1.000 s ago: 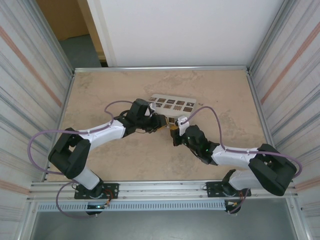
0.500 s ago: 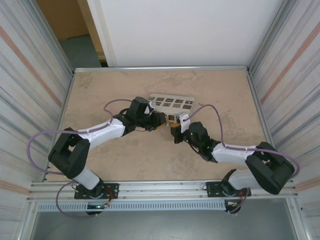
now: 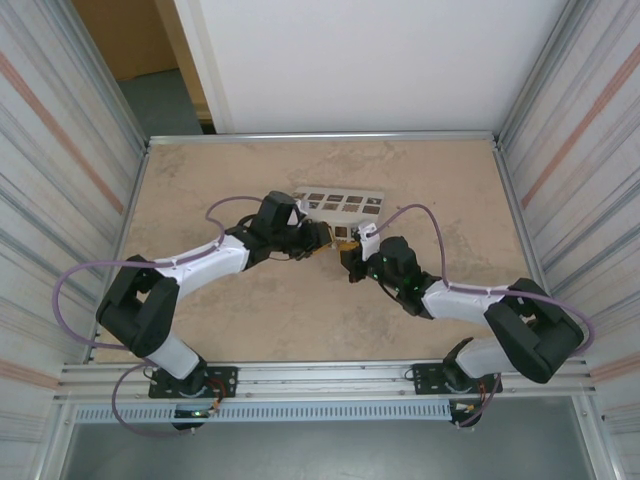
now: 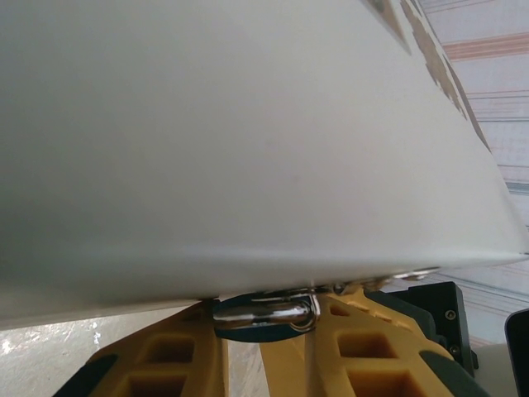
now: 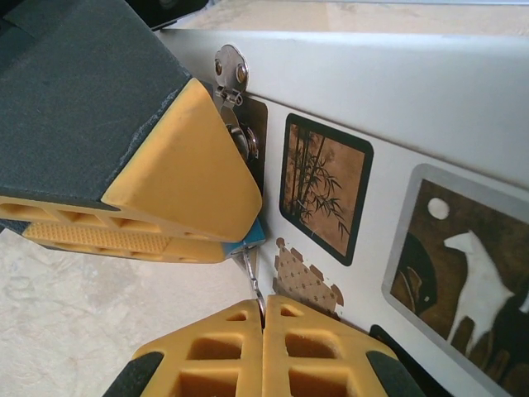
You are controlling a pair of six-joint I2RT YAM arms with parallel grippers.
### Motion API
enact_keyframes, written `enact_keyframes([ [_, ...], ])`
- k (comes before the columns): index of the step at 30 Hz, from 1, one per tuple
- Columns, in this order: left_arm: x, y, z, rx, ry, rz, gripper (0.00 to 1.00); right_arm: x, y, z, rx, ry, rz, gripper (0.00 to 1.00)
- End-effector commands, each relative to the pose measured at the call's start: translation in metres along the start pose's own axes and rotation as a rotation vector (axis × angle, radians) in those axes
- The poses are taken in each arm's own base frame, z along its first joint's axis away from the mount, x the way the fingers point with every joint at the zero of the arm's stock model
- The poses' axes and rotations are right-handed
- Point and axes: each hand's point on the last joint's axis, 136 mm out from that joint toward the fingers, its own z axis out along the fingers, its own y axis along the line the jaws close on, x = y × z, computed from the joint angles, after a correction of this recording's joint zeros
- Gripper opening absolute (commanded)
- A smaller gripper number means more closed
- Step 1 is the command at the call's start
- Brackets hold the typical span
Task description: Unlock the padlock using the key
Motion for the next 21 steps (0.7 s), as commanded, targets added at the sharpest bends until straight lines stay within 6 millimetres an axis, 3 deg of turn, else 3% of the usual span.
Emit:
enact_keyframes([
  [1,0.031,-0.049,-0.011,0.152,0.135,0.071,0.20,-0.061,0.021,0.004,-0.079,-0.169,-0.051,0.00],
  [21,0.035,-0.048,-0.015,0.142,0.151,0.071,0.20,-0.073,0.033,0.000,-0.203,-0.180,-0.054,0.00],
])
